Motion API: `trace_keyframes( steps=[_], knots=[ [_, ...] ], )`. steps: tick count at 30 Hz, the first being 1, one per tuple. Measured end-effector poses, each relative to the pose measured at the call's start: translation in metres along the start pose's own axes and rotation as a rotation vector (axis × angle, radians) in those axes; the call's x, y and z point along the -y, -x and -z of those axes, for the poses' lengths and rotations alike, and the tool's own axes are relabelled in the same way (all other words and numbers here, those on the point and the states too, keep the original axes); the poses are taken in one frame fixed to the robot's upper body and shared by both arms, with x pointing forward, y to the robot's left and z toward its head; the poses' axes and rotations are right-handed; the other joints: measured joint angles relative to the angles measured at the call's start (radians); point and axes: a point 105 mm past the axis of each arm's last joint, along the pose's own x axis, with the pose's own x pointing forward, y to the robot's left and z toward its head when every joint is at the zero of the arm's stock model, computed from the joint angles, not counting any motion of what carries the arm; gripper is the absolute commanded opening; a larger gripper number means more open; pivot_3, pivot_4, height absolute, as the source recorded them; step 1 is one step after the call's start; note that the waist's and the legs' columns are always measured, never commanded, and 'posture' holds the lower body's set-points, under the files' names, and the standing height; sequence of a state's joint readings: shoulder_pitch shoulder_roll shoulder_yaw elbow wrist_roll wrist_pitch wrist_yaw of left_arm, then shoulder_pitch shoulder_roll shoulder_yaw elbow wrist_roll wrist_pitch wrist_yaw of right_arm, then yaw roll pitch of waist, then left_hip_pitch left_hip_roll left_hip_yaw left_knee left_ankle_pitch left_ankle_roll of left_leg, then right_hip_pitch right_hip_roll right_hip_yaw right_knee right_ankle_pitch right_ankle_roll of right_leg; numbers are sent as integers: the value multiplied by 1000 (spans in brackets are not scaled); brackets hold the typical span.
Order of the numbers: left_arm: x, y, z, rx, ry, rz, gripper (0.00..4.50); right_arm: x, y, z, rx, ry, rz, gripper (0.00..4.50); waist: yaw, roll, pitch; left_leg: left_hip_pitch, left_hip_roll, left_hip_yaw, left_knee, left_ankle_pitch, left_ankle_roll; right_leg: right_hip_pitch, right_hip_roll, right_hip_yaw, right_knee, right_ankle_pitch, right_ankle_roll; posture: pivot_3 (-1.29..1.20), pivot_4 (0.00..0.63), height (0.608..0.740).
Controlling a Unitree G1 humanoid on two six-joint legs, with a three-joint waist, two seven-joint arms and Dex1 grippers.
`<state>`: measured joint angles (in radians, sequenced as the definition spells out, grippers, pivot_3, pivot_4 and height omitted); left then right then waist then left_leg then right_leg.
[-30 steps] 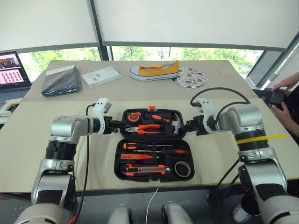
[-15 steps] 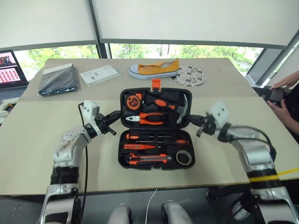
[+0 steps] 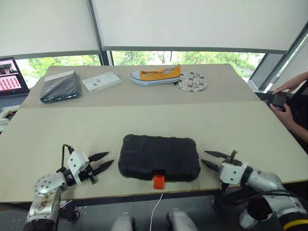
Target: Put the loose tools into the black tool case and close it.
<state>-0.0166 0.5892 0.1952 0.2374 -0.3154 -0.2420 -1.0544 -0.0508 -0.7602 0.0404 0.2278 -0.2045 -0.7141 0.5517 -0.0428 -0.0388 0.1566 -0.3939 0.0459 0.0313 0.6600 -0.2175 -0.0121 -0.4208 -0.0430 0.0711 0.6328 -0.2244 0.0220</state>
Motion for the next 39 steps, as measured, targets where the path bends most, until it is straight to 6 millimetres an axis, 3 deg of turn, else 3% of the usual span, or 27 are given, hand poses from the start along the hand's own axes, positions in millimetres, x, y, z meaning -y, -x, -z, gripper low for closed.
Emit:
trace_keyframes(
  steps=[3, 6, 7, 11, 14, 17, 22, 27, 32, 39],
  knots=[
    [-21, 3, 0, -29, 45, -65, 2646, 1, 14, -2, -13, -112, 10, 2531, 12, 0, 0, 2, 0, 0, 0, 1, 1, 2, 0, -1, 1, 1, 0, 0, 150, 740],
    [-37, -7, -9, -12, 108, -80, 1934, -1, 32, -6, -26, -321, -3, 1654, 27, 0, 0, 1, 1, 1, 0, 1, 1, 1, 0, -1, 0, 1, 0, 0, 150, 740],
    [-41, -14, -15, -1, 112, -66, 1477, 0, 35, -11, -9, -371, -13, 1246, 29, 0, 0, 0, 1, 1, 1, 1, 1, 1, 0, -1, 0, 1, 0, 0, 150, 740],
    [-42, -52, -46, 42, 72, 71, 115, -5, 33, -50, 92, -518, -160, 11, 29, 0, 0, -1, 1, 1, 0, 1, 0, 1, 0, -1, -1, 4, 5, 0, 150, 740],
    [-43, -78, -56, 15, 16, 175, 52, -23, 35, -63, 72, -580, -334, 2, 26, -2, 0, -2, 1, 1, 0, 1, 1, -1, 2, -1, -2, 5, 7, 0, 150, 740],
    [-48, -98, -60, -21, -29, 216, 52, -35, 24, -73, 109, -627, -404, 2, 21, -4, 1, -4, 1, 1, 1, 1, 1, -2, 3, -1, -2, 5, 7, 0, 150, 740],
    [-37, -115, -50, -95, -34, 311, 52, -43, 2, -83, 119, -615, -488, 2, 16, -4, 1, -6, 1, 1, 1, 1, 1, -3, 3, 0, -2, 5, 7, 0, 150, 740],
    [-31, -113, -40, -127, -15, 343, 52, -37, -15, -80, 99, -574, -458, 2, 20, -6, 2, -7, 1, 1, 1, 1, 1, -4, 3, -1, -2, 6, 8, 0, 150, 740],
    [-30, -94, -20, -171, 26, 320, 52, -22, -37, -59, 38, -560, -324, 2, 17, -6, 2, -7, 1, 1, 1, 1, 1, -5, 3, -1, -2, 6, 8, 0, 150, 740],
    [-9, -73, -17, -119, 116, 334, 52, 4, -48, -27, -42, -535, -194, 2, 26, -5, 2, -8, 1, 1, 1, 1, 1, -5, 2, -1, -3, 6, 7, 0, 150, 740]
  ],
)
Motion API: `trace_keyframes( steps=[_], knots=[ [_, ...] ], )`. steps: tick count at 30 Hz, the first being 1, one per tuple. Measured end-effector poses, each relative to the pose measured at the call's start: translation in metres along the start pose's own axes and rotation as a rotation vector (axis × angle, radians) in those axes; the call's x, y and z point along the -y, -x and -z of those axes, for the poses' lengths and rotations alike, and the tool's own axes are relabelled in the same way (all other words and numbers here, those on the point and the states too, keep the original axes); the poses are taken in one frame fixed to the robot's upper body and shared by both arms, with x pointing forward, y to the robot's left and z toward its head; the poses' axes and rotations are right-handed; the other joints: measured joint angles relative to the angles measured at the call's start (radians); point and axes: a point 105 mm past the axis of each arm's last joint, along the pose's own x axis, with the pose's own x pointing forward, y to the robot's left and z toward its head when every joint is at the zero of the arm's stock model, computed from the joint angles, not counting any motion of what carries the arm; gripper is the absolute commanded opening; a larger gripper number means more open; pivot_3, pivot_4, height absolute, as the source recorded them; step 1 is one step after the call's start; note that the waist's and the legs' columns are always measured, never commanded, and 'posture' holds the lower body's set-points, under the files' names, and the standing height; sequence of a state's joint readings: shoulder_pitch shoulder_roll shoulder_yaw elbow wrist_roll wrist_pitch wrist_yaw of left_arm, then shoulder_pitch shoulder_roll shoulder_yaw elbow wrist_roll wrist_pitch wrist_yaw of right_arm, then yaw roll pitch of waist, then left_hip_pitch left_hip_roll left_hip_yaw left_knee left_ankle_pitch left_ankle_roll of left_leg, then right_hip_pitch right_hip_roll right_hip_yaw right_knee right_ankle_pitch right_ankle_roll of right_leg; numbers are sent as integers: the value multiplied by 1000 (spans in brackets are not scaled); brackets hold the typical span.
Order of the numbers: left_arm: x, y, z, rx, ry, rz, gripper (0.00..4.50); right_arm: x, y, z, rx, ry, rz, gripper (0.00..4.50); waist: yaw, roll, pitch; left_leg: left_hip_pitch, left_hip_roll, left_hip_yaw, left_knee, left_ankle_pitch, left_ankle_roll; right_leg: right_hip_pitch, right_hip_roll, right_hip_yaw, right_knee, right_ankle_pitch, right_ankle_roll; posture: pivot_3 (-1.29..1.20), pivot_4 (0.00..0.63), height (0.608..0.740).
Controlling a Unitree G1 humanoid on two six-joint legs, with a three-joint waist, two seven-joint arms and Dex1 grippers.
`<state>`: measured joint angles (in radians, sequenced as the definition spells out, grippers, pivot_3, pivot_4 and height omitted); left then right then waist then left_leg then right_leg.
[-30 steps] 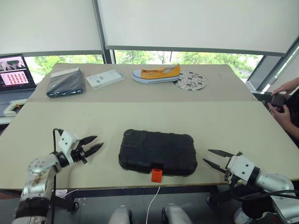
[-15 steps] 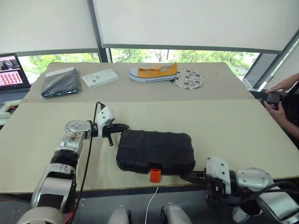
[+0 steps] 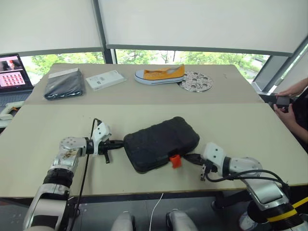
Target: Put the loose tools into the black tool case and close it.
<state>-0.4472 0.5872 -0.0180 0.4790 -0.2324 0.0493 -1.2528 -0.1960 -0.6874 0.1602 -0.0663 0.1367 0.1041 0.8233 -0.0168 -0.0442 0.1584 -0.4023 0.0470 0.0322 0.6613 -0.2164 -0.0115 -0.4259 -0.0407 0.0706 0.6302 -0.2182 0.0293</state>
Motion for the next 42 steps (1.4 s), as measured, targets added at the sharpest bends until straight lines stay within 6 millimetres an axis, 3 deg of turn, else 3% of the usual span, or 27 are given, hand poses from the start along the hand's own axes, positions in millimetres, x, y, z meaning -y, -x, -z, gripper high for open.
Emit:
trace_keyframes(
  steps=[3, 6, 10, 14, 16, 18, 20, 23, 27, 32, 42],
  knots=[
    [16, 4, 2, 19, 5, 29, 52, 12, 9, 3, -6, -12, 47, 2, 5, 0, 0, -1, 0, 0, 0, 0, 0, 0, 0, 0, 0, 0, -1, 0, 150, 740],
    [12, 20, -5, 48, 28, -4, 52, 11, 27, 10, -15, -37, 55, 2, 9, 0, 0, -1, 0, 0, 0, 0, 0, 0, 0, -1, 0, 0, 0, 0, 150, 740],
    [23, 44, -34, 63, 79, 110, 52, -4, 47, 27, -40, -116, 60, 2, 4, 0, 0, -1, 1, 0, 0, 0, 0, 0, -1, -1, 0, -1, 0, 0, 150, 740],
    [35, 19, -85, 170, 41, 248, 52, -11, 51, 17, 28, -121, 72, 2, 9, 1, 1, 2, -1, 0, 0, 1, -1, 3, -2, -1, 0, -1, 1, 0, 150, 740],
    [42, -9, -110, 217, -19, 305, 52, -15, 50, 11, 65, -116, 73, 2, 11, 1, 1, 2, -2, 0, 1, 2, -1, 4, -1, 0, 0, -1, 1, 0, 150, 740],
    [46, -35, -120, 204, -62, 331, 52, -20, 48, 10, 79, -122, 74, 2, 8, 1, 0, 2, -2, 0, 1, 2, -1, 4, -1, 0, 0, 0, 2, 0, 150, 740],
    [47, -69, -116, 143, -102, 327, 52, -23, 47, 6, 97, -124, 77, 2, 3, 1, 0, 2, -3, -1, 1, 2, -1, 4, -1, 1, 0, 0, 2, 0, 150, 740],
    [51, -98, -96, 35, -118, 324, 52, -25, 45, -5, 125, -98, 71, 2, -11, 1, 0, 0, -3, -1, 1, 1, -1, 2, 0, 2, 0, 0, 2, 0, 150, 740],
    [51, -102, -90, -44, -235, 311, 52, -29, 40, -18, 149, -89, 58, 2, -11, 5, -2, 3, -3, -2, 0, 1, -1, 5, 0, 1, 0, -1, 2, 0, 150, 740],
    [58, -100, -81, -38, -224, 296, 52, -38, 24, -29, 191, -114, 26, 2, -10, 6, -12, 6, -3, -2, 0, 1, -1, 7, 0, 1, 0, -2, 0, 0, 150, 740],
    [56, -91, -77, -26, -203, 259, 52, -35, -1, -14, 122, -144, 30, 2, -23, 10, -18, 11, -2, -2, -1, 1, -1, 9, 0, 1, 2, -6, -6, 0, 150, 740]
  ],
)
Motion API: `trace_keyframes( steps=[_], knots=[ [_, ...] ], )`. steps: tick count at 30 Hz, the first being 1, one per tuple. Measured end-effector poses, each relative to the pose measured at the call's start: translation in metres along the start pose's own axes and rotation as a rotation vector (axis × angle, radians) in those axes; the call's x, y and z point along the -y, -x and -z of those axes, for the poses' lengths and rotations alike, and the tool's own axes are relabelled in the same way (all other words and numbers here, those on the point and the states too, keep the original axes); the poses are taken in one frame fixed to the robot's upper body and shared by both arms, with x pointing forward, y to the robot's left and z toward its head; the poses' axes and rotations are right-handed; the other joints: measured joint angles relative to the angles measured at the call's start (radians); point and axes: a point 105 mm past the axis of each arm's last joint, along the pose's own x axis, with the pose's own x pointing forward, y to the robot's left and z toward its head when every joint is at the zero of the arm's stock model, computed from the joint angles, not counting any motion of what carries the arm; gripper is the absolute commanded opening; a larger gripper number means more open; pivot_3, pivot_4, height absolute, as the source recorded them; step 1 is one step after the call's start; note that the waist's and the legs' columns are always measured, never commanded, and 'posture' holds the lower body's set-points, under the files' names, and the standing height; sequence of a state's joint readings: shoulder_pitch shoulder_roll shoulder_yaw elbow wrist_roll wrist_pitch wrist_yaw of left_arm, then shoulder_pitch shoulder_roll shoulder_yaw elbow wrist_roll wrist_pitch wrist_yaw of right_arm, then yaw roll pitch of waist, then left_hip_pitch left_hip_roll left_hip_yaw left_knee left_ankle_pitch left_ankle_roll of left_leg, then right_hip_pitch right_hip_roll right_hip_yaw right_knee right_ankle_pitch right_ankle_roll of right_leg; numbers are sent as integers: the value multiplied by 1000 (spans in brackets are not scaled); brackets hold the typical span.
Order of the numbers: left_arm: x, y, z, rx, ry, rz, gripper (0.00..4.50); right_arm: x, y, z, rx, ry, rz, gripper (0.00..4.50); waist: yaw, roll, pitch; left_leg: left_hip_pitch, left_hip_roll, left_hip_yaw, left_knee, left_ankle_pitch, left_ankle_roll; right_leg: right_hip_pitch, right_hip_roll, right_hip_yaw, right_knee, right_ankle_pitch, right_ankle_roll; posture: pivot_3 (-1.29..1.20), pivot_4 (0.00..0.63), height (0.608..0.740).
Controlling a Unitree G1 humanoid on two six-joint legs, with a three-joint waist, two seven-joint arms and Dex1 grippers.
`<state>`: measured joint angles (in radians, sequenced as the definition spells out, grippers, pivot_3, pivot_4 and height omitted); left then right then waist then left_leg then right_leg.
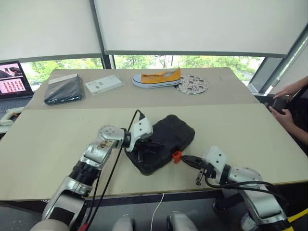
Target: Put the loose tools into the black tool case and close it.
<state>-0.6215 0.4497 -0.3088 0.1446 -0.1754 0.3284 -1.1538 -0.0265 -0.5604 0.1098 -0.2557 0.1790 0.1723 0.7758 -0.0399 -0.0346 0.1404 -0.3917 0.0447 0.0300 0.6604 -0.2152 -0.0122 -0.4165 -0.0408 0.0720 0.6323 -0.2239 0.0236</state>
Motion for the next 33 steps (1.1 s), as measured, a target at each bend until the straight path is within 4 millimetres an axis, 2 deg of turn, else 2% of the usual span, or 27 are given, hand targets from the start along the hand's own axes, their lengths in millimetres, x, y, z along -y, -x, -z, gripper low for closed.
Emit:
trace_keyframes(
  steps=[6, 17, 33],
  knots=[
    [0, -2, 0, 6, 6, -4, 52, -1, -11, 10, -21, -43, -14, 2, 0, 1, 0, 2, 0, 0, 0, 0, 0, 2, 0, 0, -1, 0, 0, 0, 150, 740],
    [-3, -6, -1, 18, 22, -5, 52, -9, -27, 13, -20, -106, -45, 2, -5, 1, 0, 2, 0, 0, 0, 0, 0, 2, 0, 0, 0, 0, 0, 0, 150, 740],
    [-3, -3, 3, 2, 28, -16, 52, 2, -26, -1, 26, -88, -3, 2, -12, 1, 0, 0, 1, 0, -1, 0, 0, -1, 2, 1, 0, 0, 0, 0, 150, 740]
  ],
)
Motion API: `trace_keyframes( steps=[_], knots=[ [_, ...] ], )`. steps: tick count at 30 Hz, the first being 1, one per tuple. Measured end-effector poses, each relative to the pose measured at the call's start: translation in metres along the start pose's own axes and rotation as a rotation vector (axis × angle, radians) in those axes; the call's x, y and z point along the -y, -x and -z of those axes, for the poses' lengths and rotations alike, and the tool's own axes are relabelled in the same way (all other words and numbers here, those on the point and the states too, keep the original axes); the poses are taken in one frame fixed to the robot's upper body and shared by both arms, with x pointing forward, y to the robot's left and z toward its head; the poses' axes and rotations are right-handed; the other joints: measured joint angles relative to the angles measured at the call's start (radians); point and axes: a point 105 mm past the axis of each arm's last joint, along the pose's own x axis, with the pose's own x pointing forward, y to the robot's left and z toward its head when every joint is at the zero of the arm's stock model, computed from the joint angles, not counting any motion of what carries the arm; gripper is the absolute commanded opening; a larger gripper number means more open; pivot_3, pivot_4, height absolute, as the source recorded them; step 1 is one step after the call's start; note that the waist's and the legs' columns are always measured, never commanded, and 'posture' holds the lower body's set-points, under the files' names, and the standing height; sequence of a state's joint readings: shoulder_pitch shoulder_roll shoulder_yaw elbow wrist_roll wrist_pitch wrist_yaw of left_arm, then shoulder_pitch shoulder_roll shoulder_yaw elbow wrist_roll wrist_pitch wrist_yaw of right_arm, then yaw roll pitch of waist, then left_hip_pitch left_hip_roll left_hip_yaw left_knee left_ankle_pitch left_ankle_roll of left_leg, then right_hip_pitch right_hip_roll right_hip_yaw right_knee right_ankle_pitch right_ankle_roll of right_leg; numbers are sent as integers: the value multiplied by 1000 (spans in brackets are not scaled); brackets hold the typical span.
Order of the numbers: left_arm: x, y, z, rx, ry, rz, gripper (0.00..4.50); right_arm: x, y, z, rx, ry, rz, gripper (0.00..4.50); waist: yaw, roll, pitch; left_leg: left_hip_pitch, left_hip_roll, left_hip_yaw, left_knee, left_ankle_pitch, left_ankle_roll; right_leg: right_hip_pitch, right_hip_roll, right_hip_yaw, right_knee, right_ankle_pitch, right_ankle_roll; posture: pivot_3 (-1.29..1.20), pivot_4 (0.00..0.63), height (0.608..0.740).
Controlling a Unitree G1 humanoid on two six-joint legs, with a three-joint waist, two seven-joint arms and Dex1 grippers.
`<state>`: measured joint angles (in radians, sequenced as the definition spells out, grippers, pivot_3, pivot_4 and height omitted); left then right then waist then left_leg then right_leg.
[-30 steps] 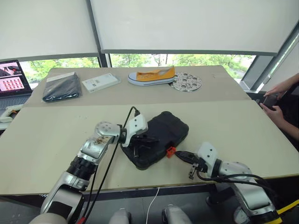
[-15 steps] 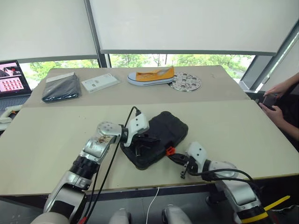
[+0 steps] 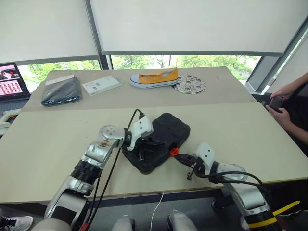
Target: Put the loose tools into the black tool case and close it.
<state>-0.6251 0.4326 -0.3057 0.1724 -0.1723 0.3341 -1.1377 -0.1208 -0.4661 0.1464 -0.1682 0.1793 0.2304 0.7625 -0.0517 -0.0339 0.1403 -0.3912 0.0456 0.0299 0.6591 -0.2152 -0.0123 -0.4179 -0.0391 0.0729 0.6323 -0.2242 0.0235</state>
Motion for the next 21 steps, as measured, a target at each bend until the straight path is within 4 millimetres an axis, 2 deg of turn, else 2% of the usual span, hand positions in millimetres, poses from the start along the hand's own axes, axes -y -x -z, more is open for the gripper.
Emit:
trace_keyframes(
  steps=[12, 15, 16, 18, 21],
  knots=[
    [-1, 2, 3, -4, 14, -10, 52, 0, -3, -24, 85, 18, -32, 2, -10, 0, 0, 2, 1, 0, -1, 0, 0, 1, 1, 0, 0, 0, -1, 0, 150, 740],
    [1, 3, 3, 54, 48, -22, 52, -1, 0, -30, 107, 29, -44, 2, -9, 2, -1, 1, 1, 0, -1, 0, 0, 1, 0, 0, -1, -1, -1, 0, 150, 740],
    [2, 4, 2, 89, 70, -25, 448, -1, 3, -31, 103, 37, -47, 463, -6, 2, -1, 1, 1, 0, -1, 0, 0, 1, 0, 0, -1, -1, -1, 0, 150, 740],
    [4, 14, -3, 180, 97, -27, 794, 3, 16, -29, 90, 38, -24, 846, -4, 2, -1, -1, 1, 0, -3, 0, 0, -1, 0, 0, -2, -1, -1, 0, 150, 740],
    [8, 38, 0, 277, 112, -37, 1910, 16, 40, -22, 58, 31, 35, 1940, -3, 1, -1, -2, 1, 0, -7, 0, 0, -4, 0, 0, -2, 1, 3, 0, 150, 740]
  ],
)
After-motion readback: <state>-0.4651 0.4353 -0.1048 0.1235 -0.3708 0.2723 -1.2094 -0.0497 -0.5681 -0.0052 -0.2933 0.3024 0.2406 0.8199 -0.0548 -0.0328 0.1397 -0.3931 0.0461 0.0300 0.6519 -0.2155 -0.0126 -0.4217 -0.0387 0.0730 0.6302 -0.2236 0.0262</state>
